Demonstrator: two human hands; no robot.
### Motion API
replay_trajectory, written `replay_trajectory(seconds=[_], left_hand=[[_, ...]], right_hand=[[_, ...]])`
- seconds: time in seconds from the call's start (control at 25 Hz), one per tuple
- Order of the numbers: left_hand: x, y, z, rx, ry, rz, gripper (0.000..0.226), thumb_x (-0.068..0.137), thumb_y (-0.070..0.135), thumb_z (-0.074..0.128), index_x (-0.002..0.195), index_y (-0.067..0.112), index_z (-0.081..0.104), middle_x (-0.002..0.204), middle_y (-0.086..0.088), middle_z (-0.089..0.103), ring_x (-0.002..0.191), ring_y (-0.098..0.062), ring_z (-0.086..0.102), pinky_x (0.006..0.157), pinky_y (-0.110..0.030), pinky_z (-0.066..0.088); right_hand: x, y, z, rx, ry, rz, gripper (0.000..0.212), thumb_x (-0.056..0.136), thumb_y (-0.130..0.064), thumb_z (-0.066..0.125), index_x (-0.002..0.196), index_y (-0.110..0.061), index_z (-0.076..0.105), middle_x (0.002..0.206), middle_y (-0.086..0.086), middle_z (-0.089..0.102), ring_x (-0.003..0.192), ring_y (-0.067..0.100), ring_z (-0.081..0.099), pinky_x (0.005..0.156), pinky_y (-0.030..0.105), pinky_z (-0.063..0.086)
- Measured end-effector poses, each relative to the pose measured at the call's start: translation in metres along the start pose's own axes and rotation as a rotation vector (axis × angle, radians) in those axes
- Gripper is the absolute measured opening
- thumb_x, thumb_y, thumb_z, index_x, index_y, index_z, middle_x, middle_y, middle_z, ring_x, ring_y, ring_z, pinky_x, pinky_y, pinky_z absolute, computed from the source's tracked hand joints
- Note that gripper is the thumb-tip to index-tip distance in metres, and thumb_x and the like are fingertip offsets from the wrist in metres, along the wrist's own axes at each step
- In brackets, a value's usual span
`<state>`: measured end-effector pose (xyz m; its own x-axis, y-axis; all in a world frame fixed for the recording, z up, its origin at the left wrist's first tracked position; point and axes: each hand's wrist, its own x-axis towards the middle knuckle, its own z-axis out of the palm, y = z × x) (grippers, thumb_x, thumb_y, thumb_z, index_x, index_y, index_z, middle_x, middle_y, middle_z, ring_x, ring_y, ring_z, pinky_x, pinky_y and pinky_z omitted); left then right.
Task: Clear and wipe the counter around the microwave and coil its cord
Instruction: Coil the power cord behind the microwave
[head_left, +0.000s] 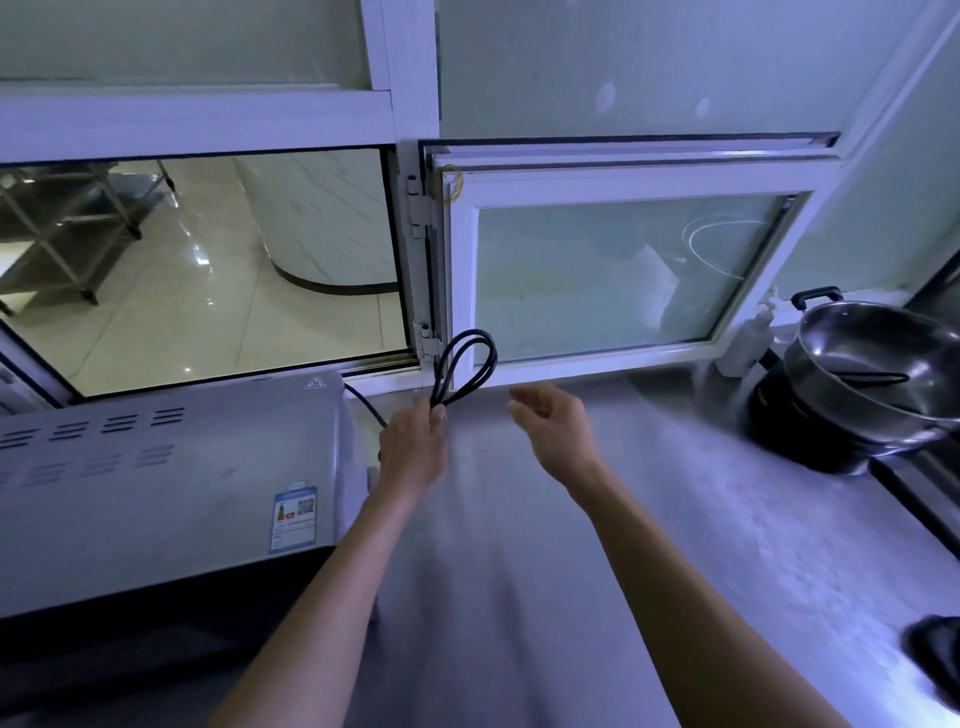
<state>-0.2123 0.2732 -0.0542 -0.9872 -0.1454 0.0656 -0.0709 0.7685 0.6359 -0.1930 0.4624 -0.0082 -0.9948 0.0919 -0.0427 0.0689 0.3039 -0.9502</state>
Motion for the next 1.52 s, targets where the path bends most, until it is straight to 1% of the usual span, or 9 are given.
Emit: replay_trajectory(seconds=[0.28, 0.4, 0.48, 0.6, 0.88, 1.04, 1.12, 1.2, 1.52], left_hand=[[-0.002, 0.019, 0.008, 0.132, 0.070, 0.024, 0.024, 0.104, 0.023, 0.034, 0.098, 0.014, 0.055, 0.098, -0.010, 0.063, 0.095, -0.037, 0.057, 0.079, -0.046, 0.045], [-0.006, 0.021, 0.012, 0.142, 0.073, -0.002, 0.027, 0.105, 0.025, 0.034, 0.100, 0.012, 0.057, 0.101, -0.009, 0.062, 0.097, -0.034, 0.058, 0.082, -0.047, 0.047], [-0.011, 0.021, 0.016, 0.201, 0.090, 0.002, 0.027, 0.105, 0.025, 0.035, 0.103, 0.011, 0.058, 0.099, -0.009, 0.061, 0.095, -0.032, 0.058, 0.082, -0.046, 0.045], [-0.019, 0.025, 0.017, 0.326, 0.076, 0.033, 0.027, 0.105, 0.025, 0.034, 0.106, 0.012, 0.057, 0.096, -0.006, 0.059, 0.092, -0.029, 0.055, 0.081, -0.043, 0.044], [-0.027, 0.002, 0.004, 0.251, -0.006, 0.156, 0.030, 0.106, 0.033, 0.031, 0.106, 0.017, 0.057, 0.093, 0.001, 0.058, 0.086, -0.022, 0.053, 0.078, -0.039, 0.044], [-0.025, -0.012, -0.020, -0.051, -0.141, 0.177, 0.035, 0.104, 0.044, 0.031, 0.115, 0.024, 0.057, 0.097, 0.007, 0.060, 0.088, -0.013, 0.055, 0.075, -0.032, 0.043], [-0.024, -0.022, -0.035, -0.160, -0.199, 0.196, 0.021, 0.106, 0.037, 0.034, 0.099, 0.037, 0.053, 0.083, 0.013, 0.055, 0.075, -0.005, 0.052, 0.064, -0.022, 0.036], [-0.024, -0.030, -0.045, -0.240, -0.199, 0.197, 0.032, 0.106, 0.030, 0.035, 0.078, 0.038, 0.048, 0.070, 0.012, 0.049, 0.063, 0.000, 0.047, 0.056, -0.016, 0.031], [-0.015, -0.036, -0.063, -0.420, -0.212, 0.042, 0.038, 0.102, 0.029, 0.043, 0.068, 0.034, 0.057, 0.057, 0.016, 0.051, 0.057, -0.008, 0.044, 0.061, -0.033, 0.031]], right_hand=[[0.034, -0.005, -0.010, 0.026, -0.047, -0.028, 0.051, 0.090, -0.049, 0.067, 0.135, -0.027, 0.057, 0.116, -0.011, 0.064, 0.094, -0.006, 0.062, 0.068, 0.002, 0.041], [0.047, -0.004, -0.002, 0.079, -0.122, 0.044, 0.066, 0.083, -0.064, 0.065, 0.136, -0.026, 0.054, 0.121, -0.005, 0.066, 0.104, 0.007, 0.061, 0.071, 0.011, 0.042], [0.051, -0.002, 0.011, 0.113, -0.148, 0.056, 0.057, 0.079, -0.068, 0.067, 0.121, -0.030, 0.060, 0.106, -0.008, 0.071, 0.099, 0.012, 0.066, 0.065, 0.010, 0.046], [0.053, -0.010, 0.030, 0.280, -0.100, 0.126, 0.063, 0.070, -0.071, 0.072, 0.115, -0.030, 0.060, 0.093, -0.008, 0.070, 0.086, 0.011, 0.069, 0.071, 0.033, 0.062], [0.052, -0.018, 0.050, 0.408, 0.019, 0.153, 0.040, 0.076, -0.048, 0.081, 0.091, -0.016, 0.062, 0.079, 0.002, 0.070, 0.065, 0.021, 0.074, 0.044, 0.049, 0.058], [0.037, -0.026, 0.064, 0.409, 0.090, 0.132, 0.032, 0.083, -0.038, 0.077, 0.087, -0.011, 0.061, 0.080, 0.009, 0.069, 0.066, 0.020, 0.074, 0.045, 0.052, 0.058], [0.025, -0.036, 0.075, 0.392, 0.155, 0.119, 0.029, 0.085, -0.035, 0.075, 0.088, -0.010, 0.060, 0.079, 0.007, 0.068, 0.068, 0.017, 0.074, 0.048, 0.055, 0.058], [0.014, -0.045, 0.087, 0.382, 0.196, 0.113, 0.027, 0.088, -0.033, 0.074, 0.090, -0.010, 0.060, 0.080, 0.004, 0.068, 0.070, 0.017, 0.075, 0.055, 0.057, 0.059], [0.005, -0.064, 0.103, 0.336, 0.268, 0.065, 0.026, 0.093, -0.036, 0.068, 0.092, -0.011, 0.058, 0.086, 0.003, 0.070, 0.075, 0.017, 0.075, 0.074, 0.051, 0.061]])
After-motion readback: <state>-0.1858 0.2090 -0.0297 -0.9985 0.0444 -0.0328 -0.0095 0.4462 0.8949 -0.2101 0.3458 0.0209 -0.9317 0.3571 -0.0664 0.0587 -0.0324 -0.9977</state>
